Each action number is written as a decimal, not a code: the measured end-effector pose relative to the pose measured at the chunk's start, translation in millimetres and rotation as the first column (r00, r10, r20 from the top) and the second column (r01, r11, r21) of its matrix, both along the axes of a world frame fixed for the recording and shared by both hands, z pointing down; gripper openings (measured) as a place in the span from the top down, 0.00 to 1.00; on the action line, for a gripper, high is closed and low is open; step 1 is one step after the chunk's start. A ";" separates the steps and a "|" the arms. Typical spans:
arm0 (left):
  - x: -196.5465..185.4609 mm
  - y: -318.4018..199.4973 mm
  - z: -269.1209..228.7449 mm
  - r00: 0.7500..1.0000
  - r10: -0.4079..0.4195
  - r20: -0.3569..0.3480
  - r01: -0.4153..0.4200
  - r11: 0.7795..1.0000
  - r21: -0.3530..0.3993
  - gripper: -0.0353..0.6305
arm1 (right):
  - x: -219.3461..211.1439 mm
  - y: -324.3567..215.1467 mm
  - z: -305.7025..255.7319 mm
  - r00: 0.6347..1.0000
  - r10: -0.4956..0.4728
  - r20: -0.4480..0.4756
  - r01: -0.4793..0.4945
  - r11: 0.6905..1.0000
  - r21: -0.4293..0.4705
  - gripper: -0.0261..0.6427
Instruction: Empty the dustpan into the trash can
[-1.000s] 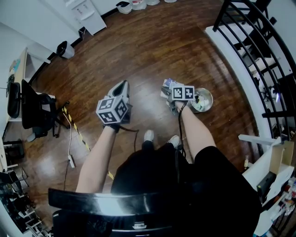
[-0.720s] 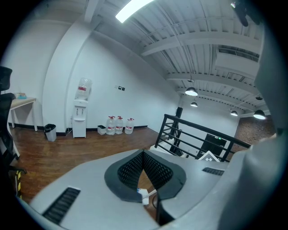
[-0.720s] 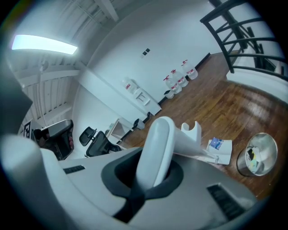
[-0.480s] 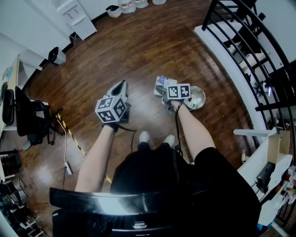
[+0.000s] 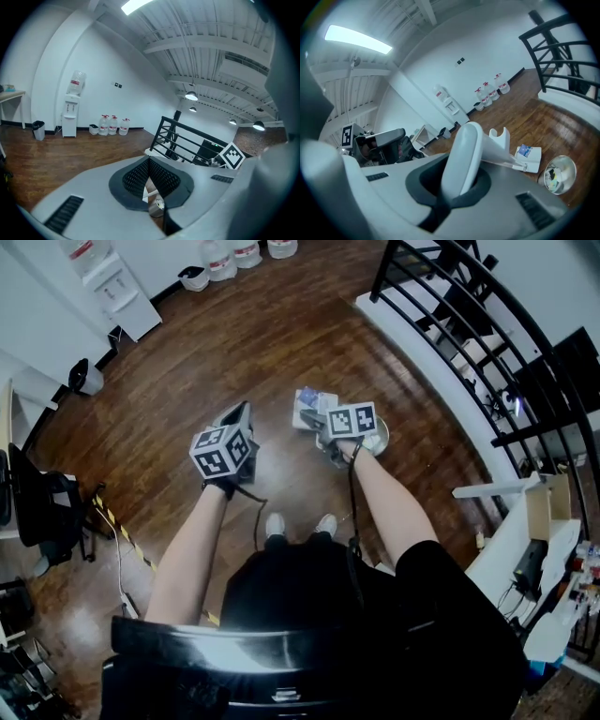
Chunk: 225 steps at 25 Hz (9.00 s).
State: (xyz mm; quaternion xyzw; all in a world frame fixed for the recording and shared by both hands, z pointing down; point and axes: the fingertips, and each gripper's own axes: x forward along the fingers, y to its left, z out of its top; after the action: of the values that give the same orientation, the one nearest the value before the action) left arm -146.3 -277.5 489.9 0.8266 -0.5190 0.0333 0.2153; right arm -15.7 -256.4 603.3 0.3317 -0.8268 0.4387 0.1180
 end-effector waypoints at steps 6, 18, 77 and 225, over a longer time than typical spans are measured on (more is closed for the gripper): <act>39.6 -12.0 36.2 0.993 0.015 -0.118 -0.034 0.987 -0.160 0.94 | 14.8 12.2 -27.8 0.999 -0.002 -0.033 0.003 1.000 0.027 0.95; 154.5 -26.7 102.2 0.840 -0.068 -0.538 -0.235 0.849 -0.474 0.94 | 44.6 47.3 -106.7 0.999 0.040 -0.034 -0.035 0.991 0.133 0.95; 471.2 225.6 124.5 0.613 -0.359 -0.704 -0.651 0.276 -0.707 0.71 | 149.5 347.4 -206.8 0.913 -0.161 -0.374 0.196 0.979 0.057 0.94; 107.9 -73.3 25.5 0.460 -0.233 -0.857 -0.231 0.901 -0.368 0.93 | 27.7 135.6 -330.9 0.774 -0.541 0.328 0.274 0.754 0.597 0.95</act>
State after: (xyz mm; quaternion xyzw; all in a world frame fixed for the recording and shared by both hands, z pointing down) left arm -38.5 -350.7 515.4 0.6508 -0.3093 -0.2866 0.6314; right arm 12.0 -120.8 272.4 0.0350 -0.9684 0.2302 -0.0892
